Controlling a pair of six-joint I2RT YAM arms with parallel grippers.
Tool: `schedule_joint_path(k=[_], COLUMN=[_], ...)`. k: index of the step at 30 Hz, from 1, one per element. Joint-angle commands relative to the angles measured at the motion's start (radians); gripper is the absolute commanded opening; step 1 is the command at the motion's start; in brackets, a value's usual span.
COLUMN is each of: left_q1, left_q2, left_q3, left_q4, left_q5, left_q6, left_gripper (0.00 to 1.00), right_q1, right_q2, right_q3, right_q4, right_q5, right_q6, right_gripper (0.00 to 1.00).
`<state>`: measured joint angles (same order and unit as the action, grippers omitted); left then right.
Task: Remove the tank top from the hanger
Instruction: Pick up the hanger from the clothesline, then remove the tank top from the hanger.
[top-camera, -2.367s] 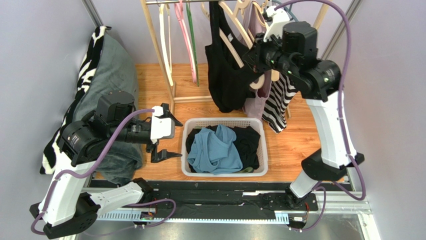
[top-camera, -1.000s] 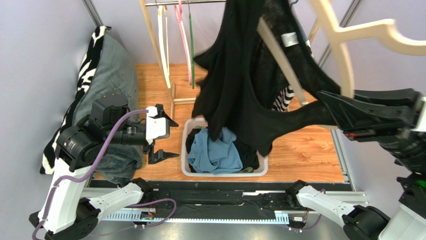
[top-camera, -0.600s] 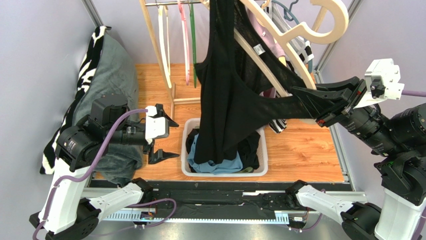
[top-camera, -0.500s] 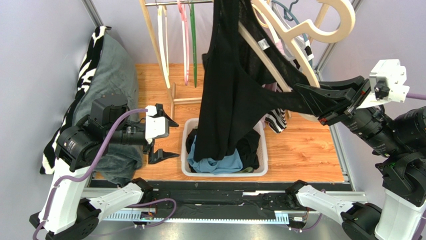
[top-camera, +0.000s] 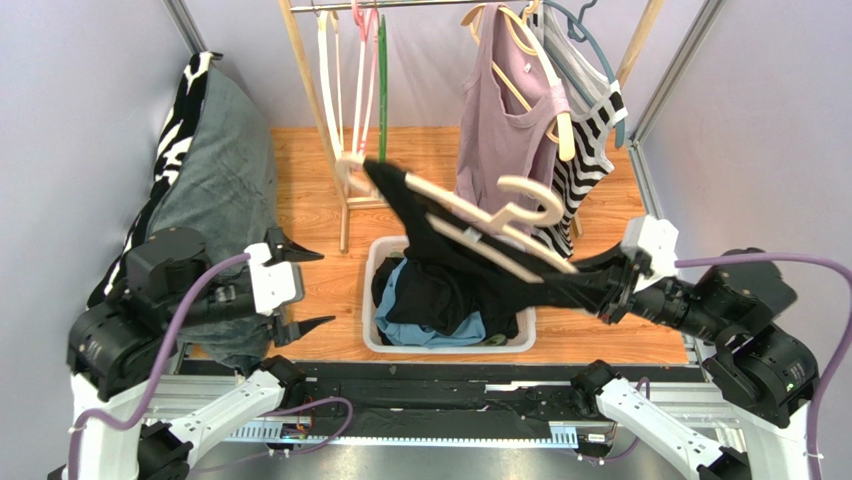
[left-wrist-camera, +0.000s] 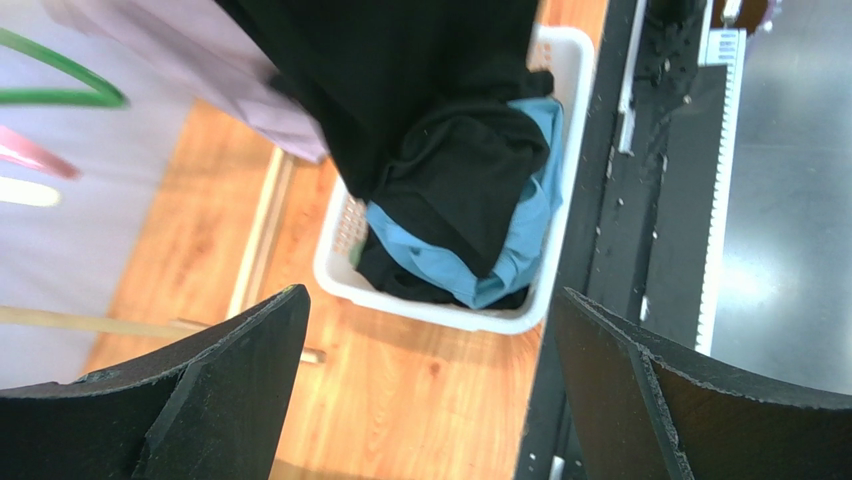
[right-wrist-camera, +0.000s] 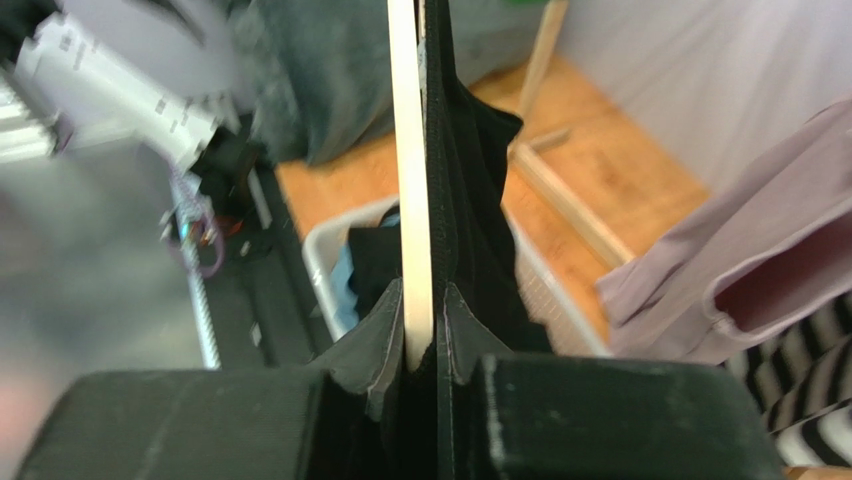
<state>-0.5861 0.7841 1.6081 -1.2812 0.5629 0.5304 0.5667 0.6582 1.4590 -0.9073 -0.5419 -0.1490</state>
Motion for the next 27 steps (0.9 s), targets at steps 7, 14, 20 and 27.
schedule_joint_path(k=[7,14,20,27], left_q1=[0.019,0.022,0.023,0.023], left_q2=[0.073,0.184,0.241,0.279], left_q3=[0.268,0.309,0.221,0.191], left_q4=[0.003,0.002,-0.027,-0.035], left_q5=[0.078,0.198,0.195,0.204], left_q6=[0.028,0.026,0.088,0.098], left_gripper=[0.99,0.99,0.99,0.99], right_q1=[0.002,0.009,0.028,0.079], right_q2=[0.037,0.070,0.074,0.121], right_q3=[0.014,-0.029,-0.068,-0.083], right_q4=[-0.231,-0.208,-0.125,-0.088], right_q5=[-0.150,-0.164,-0.141,-0.155], right_q6=[-0.141,-0.187,-0.238,-0.262], right_gripper=[0.00,0.00,0.00,0.00])
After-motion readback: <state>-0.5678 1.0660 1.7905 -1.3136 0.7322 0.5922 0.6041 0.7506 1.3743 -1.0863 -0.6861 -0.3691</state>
